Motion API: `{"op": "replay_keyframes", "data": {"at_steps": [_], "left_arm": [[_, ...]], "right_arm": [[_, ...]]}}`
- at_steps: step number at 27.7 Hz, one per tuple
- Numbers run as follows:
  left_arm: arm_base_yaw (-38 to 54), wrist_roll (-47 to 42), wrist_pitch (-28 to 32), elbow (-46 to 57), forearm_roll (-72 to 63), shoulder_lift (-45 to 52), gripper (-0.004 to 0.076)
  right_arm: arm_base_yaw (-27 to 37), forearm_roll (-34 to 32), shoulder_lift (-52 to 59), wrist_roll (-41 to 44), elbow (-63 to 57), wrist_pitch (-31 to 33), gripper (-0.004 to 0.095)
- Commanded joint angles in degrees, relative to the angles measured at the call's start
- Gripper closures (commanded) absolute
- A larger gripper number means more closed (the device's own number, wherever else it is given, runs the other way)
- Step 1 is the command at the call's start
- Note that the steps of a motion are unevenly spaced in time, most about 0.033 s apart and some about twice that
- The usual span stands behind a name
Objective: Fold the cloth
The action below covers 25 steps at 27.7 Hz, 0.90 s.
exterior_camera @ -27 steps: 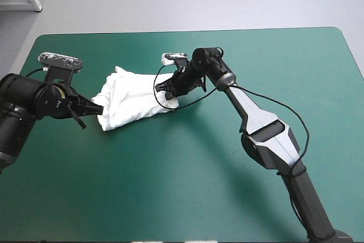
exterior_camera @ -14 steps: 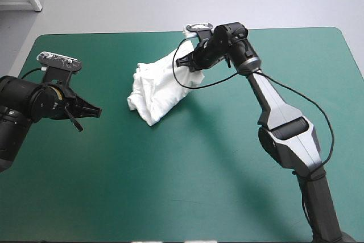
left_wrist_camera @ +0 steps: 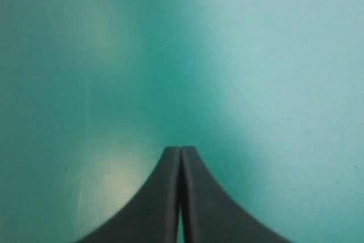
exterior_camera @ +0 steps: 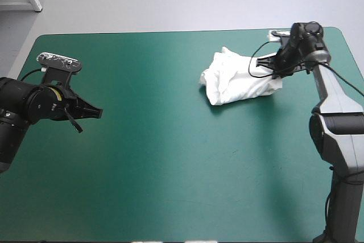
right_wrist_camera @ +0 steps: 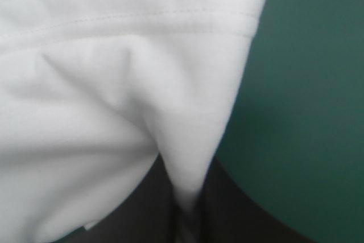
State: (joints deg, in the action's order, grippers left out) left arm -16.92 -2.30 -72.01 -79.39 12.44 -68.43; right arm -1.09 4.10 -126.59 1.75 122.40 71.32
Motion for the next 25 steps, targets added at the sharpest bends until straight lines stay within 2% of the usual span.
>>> {"op": "replay_keyframes", "data": {"at_steps": [1, 5, 7, 12, 14, 16, 18, 20, 21, 25], "left_arm": [[0.0, -0.2, -1.7, -1.8, 0.8, 1.5, 0.0734], [0.0, -0.2, -1.7, -1.8, 3.1, 1.5, 0.0734], [0.0, -0.2, -1.7, -1.8, 5.0, 1.4, 0.0734], [0.0, -0.2, -1.7, -1.8, 5.1, 1.4, 0.0734], [0.0, -0.2, -1.7, -1.8, 5.1, 1.4, 0.0734], [0.0, -0.2, -1.7, -1.8, 5.1, 1.4, 0.0734], [0.0, -0.2, -1.6, -1.8, 5.1, 1.4, 0.0734], [0.0, -1.1, -1.6, -1.8, 5.0, 1.4, 0.0734], [0.0, -1.1, -1.6, -1.8, 5.0, 1.4, 0.0734], [0.0, -1.1, -1.6, -1.8, 5.0, 1.4, 0.0734]], "right_arm": [[4.4, -1.4, 7.9, -1.7, -3.2, 0.4, 0.0922], [9.8, -3.6, 11.9, -2.8, -8.3, 0.4, 0.0922], [12.6, -2.2, 12.8, -4.5, -10.5, 0.4, 0.0922], [13.7, -1.0, 12.7, -6.5, -15.2, -0.6, 0.0890], [13.7, -1.4, 12.7, -6.5, -17.2, -1.4, 0.0789], [13.7, -1.7, 12.8, -6.1, -17.9, -2.0, 0.0616], [13.7, -2.1, 13.0, -5.2, -17.9, -2.2, 0.0403], [13.7, -2.7, 13.8, -4.5, -17.9, -2.5, 0.0251], [13.7, -3.0, 14.2, -4.5, -17.9, -2.6, 0.0218], [13.7, -4.7, 16.5, -4.0, -17.8, -3.1, 0.0232]]}}
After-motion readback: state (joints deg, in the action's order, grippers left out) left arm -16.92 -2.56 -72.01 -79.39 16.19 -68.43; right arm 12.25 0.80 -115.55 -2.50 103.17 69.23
